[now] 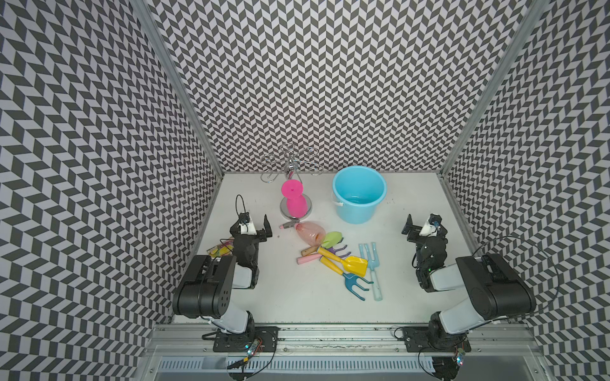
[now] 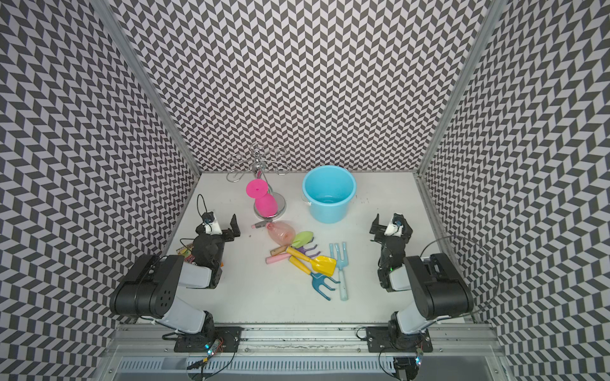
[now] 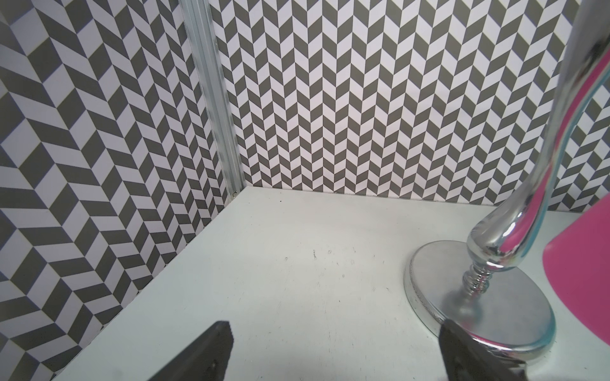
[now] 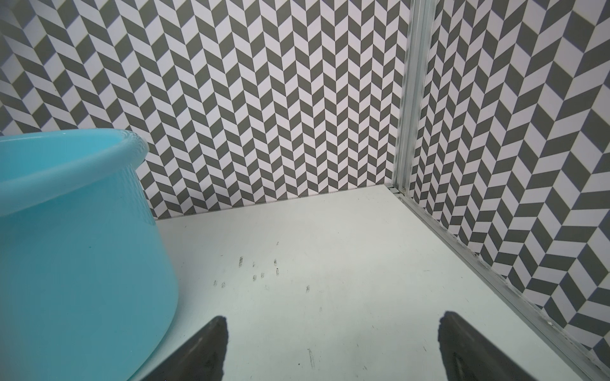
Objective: Organize the gardening tools
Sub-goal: Pick up the gardening tool from the center of the board.
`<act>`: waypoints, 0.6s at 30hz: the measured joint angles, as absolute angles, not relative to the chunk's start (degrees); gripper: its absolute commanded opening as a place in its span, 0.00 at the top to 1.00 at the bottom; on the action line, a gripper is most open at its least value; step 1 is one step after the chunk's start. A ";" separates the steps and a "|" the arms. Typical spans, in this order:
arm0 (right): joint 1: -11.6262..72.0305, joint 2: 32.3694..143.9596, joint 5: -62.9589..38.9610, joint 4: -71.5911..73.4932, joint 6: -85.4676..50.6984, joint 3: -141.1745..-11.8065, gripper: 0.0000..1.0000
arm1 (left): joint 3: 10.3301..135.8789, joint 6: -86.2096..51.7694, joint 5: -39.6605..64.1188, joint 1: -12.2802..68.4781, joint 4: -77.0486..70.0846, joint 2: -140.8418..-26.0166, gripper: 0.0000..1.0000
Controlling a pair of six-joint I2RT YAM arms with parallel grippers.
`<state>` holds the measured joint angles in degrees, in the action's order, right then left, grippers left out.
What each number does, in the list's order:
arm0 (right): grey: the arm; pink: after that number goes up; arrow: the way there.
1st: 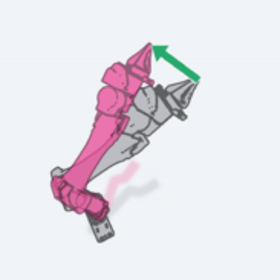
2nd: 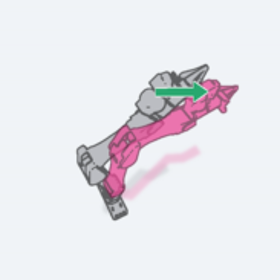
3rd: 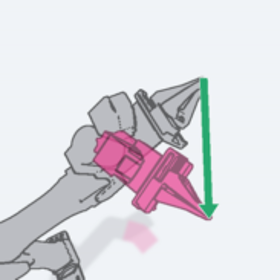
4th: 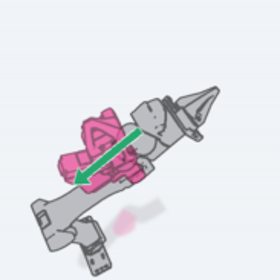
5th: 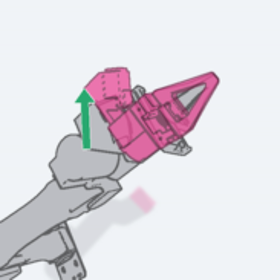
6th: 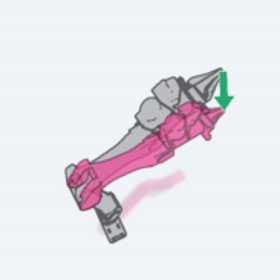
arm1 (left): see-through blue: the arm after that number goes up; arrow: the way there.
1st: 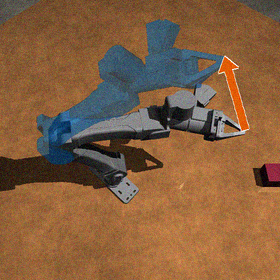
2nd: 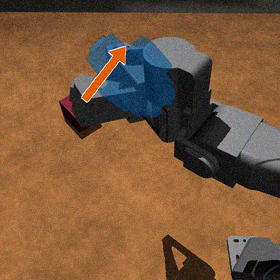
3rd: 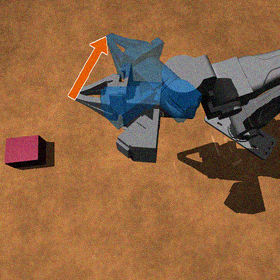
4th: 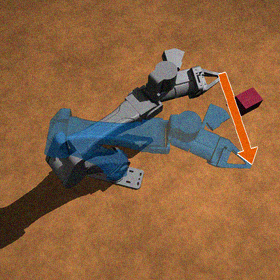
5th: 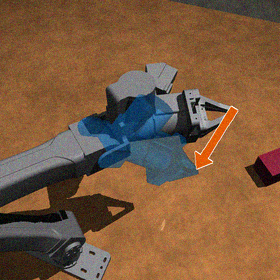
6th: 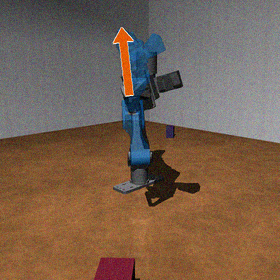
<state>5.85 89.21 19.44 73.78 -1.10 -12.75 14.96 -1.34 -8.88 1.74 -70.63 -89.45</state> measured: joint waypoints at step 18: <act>5.93 67.44 20.14 32.25 -24.32 -35.29 0.01 | 32.49 -0.82 -10.24 -1.56 -31.24 -72.55 0.00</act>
<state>5.93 67.44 20.14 32.25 -24.32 -35.29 32.49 -0.82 -10.24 -1.56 -31.24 -72.55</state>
